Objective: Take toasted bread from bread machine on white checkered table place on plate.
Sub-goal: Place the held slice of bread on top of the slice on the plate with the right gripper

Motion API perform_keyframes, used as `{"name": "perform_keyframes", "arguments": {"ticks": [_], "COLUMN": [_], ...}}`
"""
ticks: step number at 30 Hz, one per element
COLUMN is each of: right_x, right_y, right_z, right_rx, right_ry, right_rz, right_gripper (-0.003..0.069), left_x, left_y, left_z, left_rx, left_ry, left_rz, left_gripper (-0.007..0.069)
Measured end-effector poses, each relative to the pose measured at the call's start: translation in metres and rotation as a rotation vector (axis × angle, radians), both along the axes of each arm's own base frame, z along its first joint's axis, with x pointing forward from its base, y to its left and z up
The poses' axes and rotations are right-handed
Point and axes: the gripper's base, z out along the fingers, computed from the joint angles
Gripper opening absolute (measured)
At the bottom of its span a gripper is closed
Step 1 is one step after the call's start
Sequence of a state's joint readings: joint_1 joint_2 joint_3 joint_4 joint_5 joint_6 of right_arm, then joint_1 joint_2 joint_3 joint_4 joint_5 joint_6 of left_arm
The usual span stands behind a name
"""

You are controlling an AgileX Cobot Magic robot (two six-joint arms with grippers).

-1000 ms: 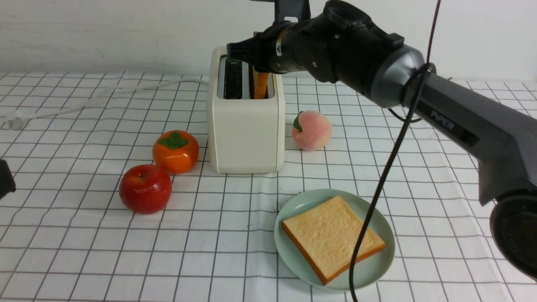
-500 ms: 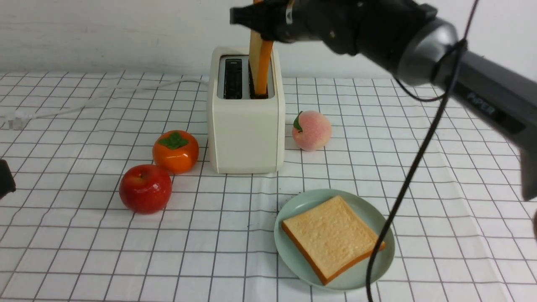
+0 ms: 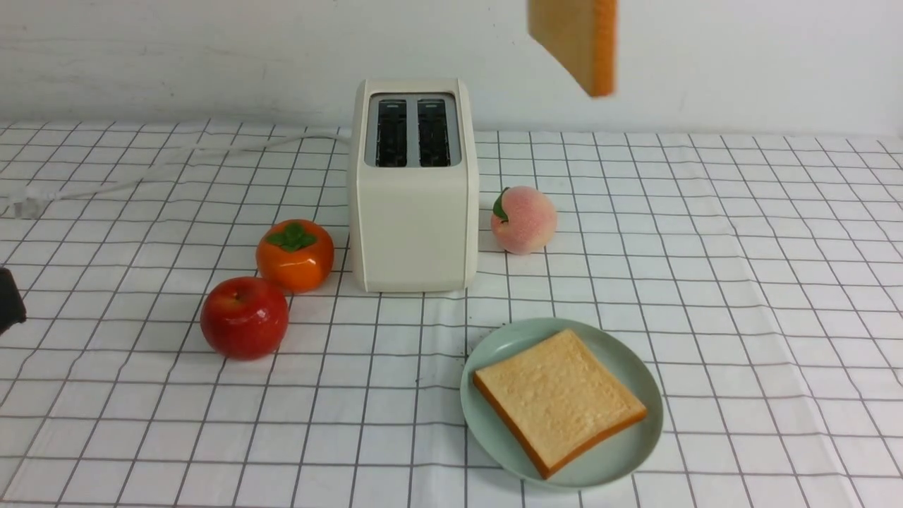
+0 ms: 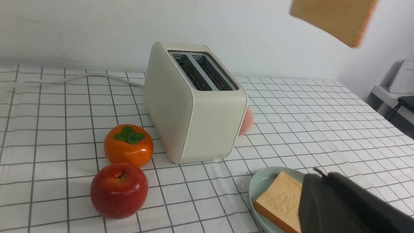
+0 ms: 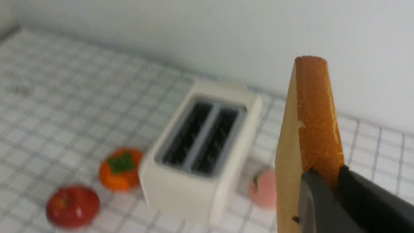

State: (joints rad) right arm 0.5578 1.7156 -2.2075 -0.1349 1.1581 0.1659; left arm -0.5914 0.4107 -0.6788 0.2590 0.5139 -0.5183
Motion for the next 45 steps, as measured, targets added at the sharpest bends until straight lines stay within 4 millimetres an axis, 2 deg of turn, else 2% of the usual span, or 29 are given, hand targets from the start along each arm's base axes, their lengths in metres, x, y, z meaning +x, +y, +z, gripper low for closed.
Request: {"name": "perform_keyframes", "arguments": {"ticks": [6, 10, 12, 14, 15, 16, 18, 22, 23, 25, 27, 28, 32, 33, 39, 45], "right_x": [-0.020, -0.045, -0.064, -0.085, -0.090, -0.097, -0.099, -0.085, -0.086, -0.075, -0.064, -0.063, -0.038, -0.037, -0.009, 0.005], "right_y": [-0.026, -0.059, -0.084, -0.108, -0.112, -0.117, -0.114, -0.095, -0.094, -0.084, -0.077, -0.077, -0.070, -0.070, -0.062, -0.059], "right_z": [0.005, -0.018, -0.037, -0.065, -0.068, -0.086, -0.117, -0.171, -0.172, -0.191, -0.199, -0.200, -0.217, -0.218, -0.252, -0.278], "right_rx": [-0.068, -0.102, -0.099, -0.065, -0.038, 0.010, 0.112, 0.288, 0.295, 0.387, 0.439, 0.438, 0.498, 0.501, 0.593, 0.614], "right_ry": [0.062, 0.162, 0.230, 0.294, 0.288, 0.319, 0.374, 0.464, 0.467, 0.473, 0.405, 0.408, 0.315, 0.314, 0.335, 0.361], "right_rz": [0.004, -0.045, -0.111, -0.172, -0.180, -0.182, -0.130, 0.022, 0.034, 0.112, 0.174, 0.170, 0.196, 0.197, 0.192, 0.176], "right_gripper": [0.0074, 0.0074, 0.0074, 0.0074, 0.0074, 0.0074, 0.0074, 0.0074, 0.0074, 0.0074, 0.0074, 0.0074, 0.0074, 0.0074, 0.0074, 0.0072], "left_x": [0.000, 0.000, 0.000, 0.000, 0.000, 0.000, 0.000, 0.000, 0.000, 0.000, 0.000, 0.000, 0.000, 0.000, 0.000, 0.000], "left_y": [0.000, 0.000, 0.000, 0.000, 0.000, 0.000, 0.000, 0.000, 0.000, 0.000, 0.000, 0.000, 0.000, 0.000, 0.000, 0.001], "left_z": [-0.001, -0.001, -0.001, -0.001, -0.001, -0.001, -0.001, -0.001, -0.001, -0.001, -0.001, -0.001, -0.001, -0.001, -0.002, -0.005], "left_rx": [0.003, 0.003, 0.003, 0.003, 0.004, 0.004, 0.004, 0.004, 0.004, 0.004, 0.004, 0.004, 0.004, 0.004, 0.009, 0.023], "left_ry": [0.006, 0.006, 0.006, 0.006, 0.007, 0.007, 0.007, 0.007, 0.007, 0.007, 0.007, 0.007, 0.007, 0.007, 0.016, 0.048], "left_rz": [0.002, 0.002, 0.002, 0.002, 0.002, 0.002, 0.002, 0.002, 0.002, 0.002, 0.002, 0.002, 0.002, 0.002, 0.005, 0.012], "left_gripper": [-0.0006, -0.0006, -0.0006, -0.0005, -0.0005, -0.0005, -0.0005, -0.0005, -0.0005, -0.0005, -0.0004, -0.0003, -0.0002, -0.0002, -0.0002, 0.0001]}}
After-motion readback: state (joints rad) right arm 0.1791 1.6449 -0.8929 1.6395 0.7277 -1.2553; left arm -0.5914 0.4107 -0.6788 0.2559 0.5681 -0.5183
